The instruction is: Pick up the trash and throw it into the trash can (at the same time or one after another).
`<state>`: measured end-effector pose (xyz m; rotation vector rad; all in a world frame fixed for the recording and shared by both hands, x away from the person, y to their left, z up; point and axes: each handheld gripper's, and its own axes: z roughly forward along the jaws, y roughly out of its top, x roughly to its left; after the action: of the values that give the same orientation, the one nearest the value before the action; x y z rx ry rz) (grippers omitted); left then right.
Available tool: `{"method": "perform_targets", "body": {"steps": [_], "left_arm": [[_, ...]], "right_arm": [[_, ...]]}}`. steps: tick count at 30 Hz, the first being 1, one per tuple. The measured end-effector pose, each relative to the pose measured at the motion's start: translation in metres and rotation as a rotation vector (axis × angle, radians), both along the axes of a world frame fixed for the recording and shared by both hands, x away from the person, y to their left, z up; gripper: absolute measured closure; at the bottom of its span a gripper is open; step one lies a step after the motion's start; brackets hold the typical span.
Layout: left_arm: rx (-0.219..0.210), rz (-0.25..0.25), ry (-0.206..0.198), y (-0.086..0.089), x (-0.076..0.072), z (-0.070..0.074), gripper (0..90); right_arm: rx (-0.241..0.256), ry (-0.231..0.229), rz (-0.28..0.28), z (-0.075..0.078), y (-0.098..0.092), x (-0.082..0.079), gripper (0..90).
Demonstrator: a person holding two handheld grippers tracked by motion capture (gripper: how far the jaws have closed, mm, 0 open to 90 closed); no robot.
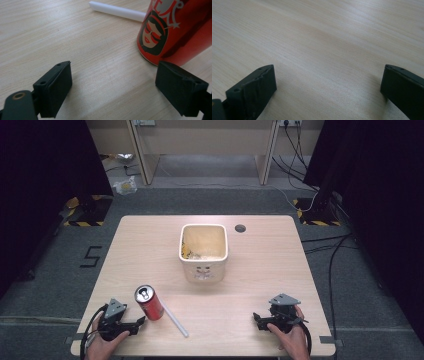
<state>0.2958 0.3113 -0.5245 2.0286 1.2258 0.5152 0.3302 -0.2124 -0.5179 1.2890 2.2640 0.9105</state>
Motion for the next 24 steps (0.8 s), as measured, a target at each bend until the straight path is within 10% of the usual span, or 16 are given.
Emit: {"method": "perform_targets", "body": {"steps": [24], "left_arm": [[-0.085, -0.057, -0.039, -0.002, -0.012, 0.020, 14.9]], "right_arm": [[-0.002, -0.001, 0.003, 0.000, 0.000, 0.001, 0.2]]}}
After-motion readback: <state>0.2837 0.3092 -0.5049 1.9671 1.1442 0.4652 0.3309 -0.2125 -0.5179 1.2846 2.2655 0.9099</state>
